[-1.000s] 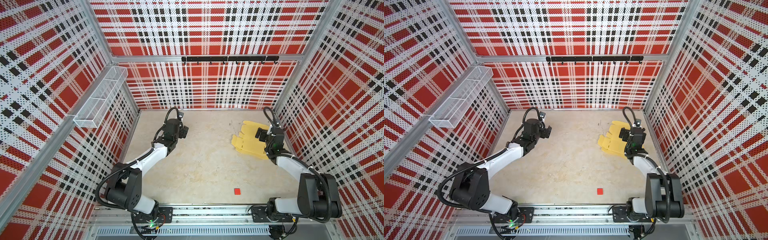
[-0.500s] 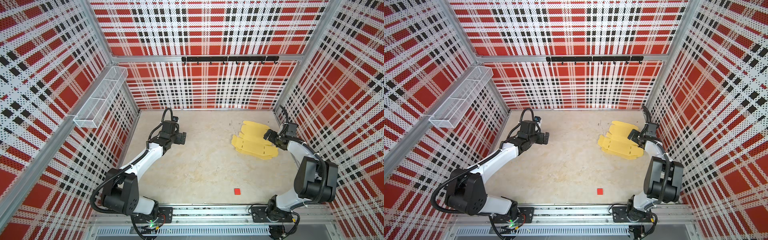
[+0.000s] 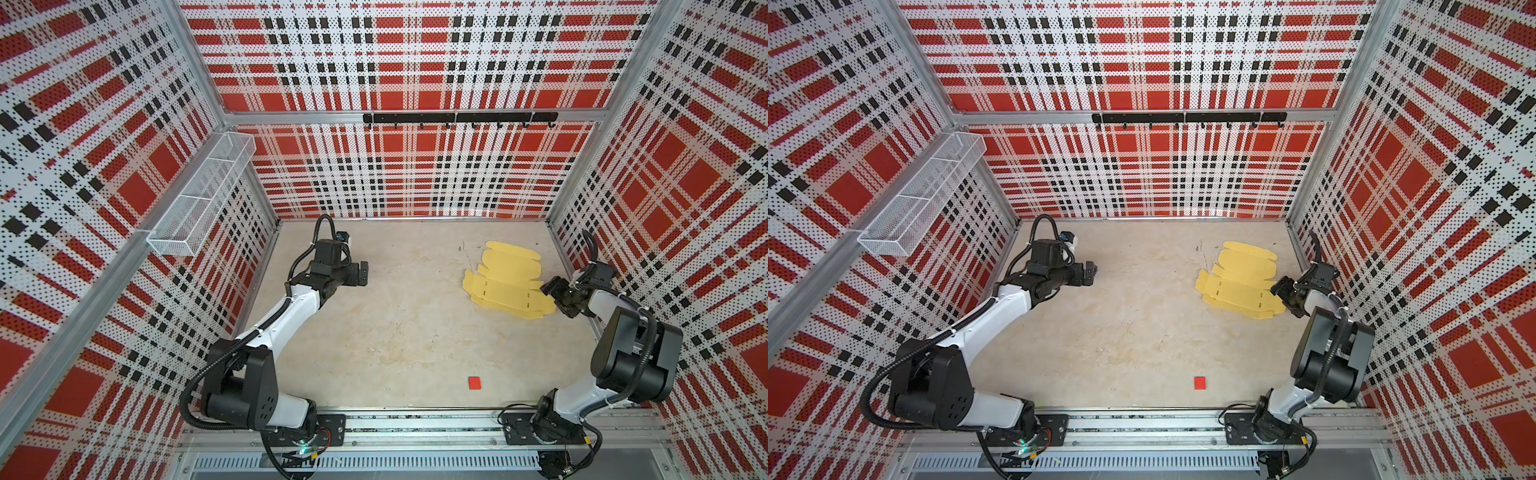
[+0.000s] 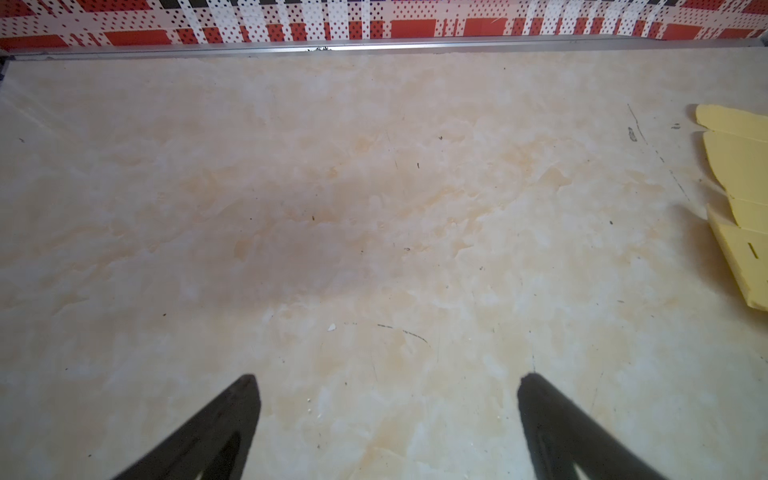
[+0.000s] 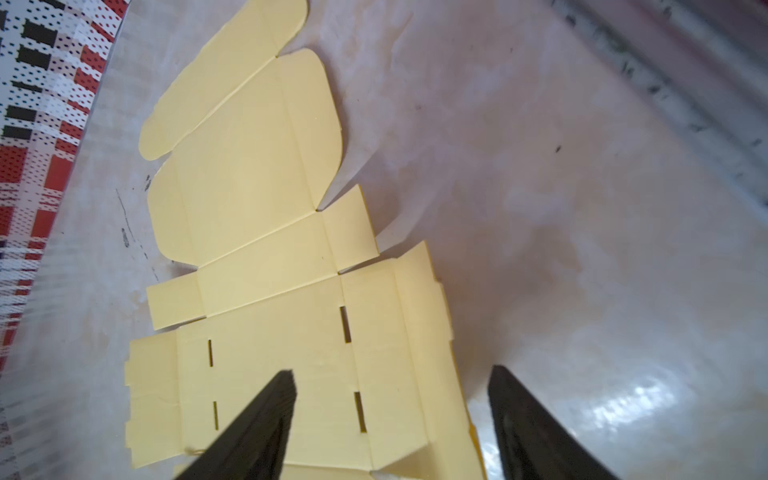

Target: Fold the paper box

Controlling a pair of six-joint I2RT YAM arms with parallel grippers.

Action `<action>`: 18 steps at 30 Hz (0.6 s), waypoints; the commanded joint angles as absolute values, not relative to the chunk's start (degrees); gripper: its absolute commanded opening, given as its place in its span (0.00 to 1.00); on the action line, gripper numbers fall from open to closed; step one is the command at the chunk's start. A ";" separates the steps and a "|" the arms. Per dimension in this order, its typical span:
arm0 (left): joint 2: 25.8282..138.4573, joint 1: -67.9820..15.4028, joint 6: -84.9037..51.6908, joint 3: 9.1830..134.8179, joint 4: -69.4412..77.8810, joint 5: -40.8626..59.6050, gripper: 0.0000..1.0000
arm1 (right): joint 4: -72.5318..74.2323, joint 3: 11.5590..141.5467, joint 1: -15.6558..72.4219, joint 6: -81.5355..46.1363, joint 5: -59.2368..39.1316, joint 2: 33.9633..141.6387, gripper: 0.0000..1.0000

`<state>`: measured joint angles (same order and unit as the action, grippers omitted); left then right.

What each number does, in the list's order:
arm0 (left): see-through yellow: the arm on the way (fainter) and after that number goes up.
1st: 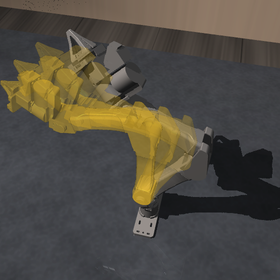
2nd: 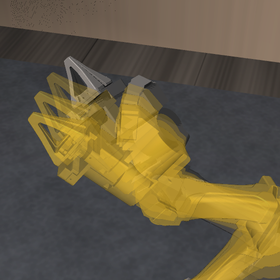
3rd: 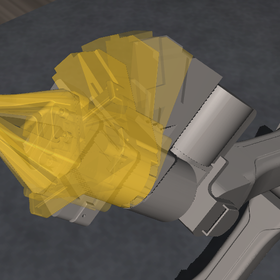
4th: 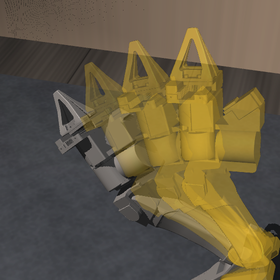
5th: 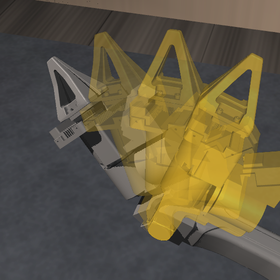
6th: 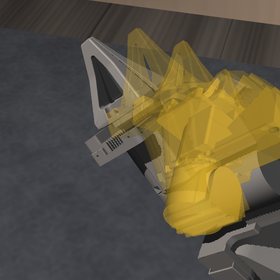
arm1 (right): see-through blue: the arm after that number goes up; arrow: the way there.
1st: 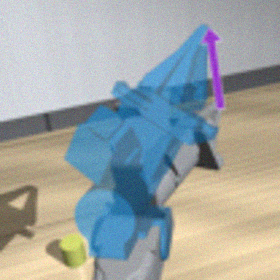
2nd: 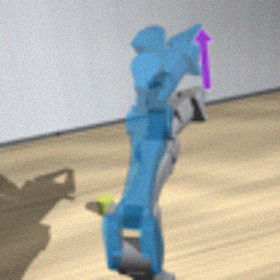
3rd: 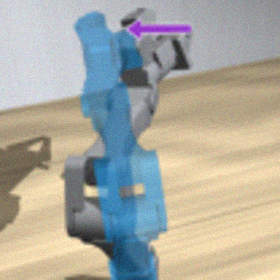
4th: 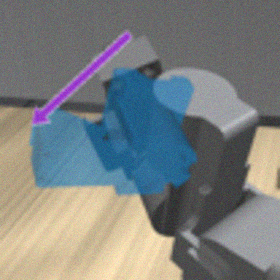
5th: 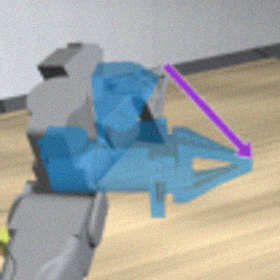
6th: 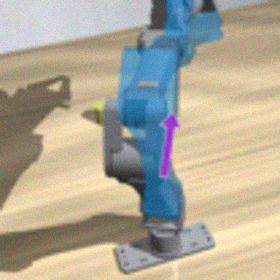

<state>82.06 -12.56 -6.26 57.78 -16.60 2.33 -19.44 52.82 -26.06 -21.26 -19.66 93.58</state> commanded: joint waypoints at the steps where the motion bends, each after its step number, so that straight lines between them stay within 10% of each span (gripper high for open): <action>1: 80.78 -11.89 -8.00 57.52 -16.38 3.19 0.99 | -17.89 54.27 -25.94 -21.62 -23.85 96.50 0.62; 8: 79.89 -11.13 -8.53 57.02 -16.00 4.25 0.99 | -14.65 51.59 -25.94 -23.19 -24.72 97.63 0.54; 18: 79.98 -10.27 -9.29 55.50 -14.27 4.11 0.99 | -7.04 45.53 -25.63 -30.71 -29.73 95.87 0.16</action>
